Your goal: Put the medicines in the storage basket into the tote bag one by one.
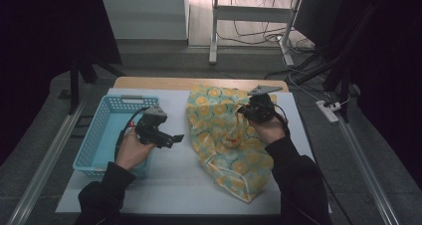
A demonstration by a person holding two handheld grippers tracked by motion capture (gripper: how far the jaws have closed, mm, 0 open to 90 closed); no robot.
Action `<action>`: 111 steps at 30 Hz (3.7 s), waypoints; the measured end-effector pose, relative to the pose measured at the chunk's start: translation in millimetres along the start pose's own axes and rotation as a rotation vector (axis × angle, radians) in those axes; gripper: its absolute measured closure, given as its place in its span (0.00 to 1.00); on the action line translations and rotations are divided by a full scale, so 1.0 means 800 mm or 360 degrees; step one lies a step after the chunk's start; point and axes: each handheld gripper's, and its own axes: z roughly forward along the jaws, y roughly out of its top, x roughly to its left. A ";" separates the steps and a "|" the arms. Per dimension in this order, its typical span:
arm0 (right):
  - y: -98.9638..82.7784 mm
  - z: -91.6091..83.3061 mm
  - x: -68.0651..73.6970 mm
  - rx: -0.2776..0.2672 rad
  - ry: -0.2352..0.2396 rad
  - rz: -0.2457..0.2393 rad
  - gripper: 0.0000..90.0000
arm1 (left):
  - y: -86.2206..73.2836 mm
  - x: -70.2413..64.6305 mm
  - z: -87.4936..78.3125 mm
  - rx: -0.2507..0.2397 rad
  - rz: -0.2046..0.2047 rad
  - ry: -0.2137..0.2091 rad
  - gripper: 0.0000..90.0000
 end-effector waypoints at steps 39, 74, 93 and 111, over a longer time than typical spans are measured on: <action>0.001 -0.003 0.001 -0.0012 -0.0008 -0.0002 0.99 | -0.092 0.119 -0.042 0.0256 -0.0438 0.0537 0.00; 0.002 -0.004 0.001 -0.0010 -0.0005 -0.0012 0.99 | -0.083 0.146 0.005 0.0721 -0.0487 0.0458 0.74; 0.002 -0.004 0.001 -0.0016 -0.0013 -0.0009 0.99 | -0.082 0.152 -0.010 0.0655 -0.0640 0.0411 0.77; 0.004 -0.004 0.001 -0.0025 -0.0025 -0.0003 0.99 | -0.058 0.128 -0.066 0.0346 -0.0528 0.0293 0.77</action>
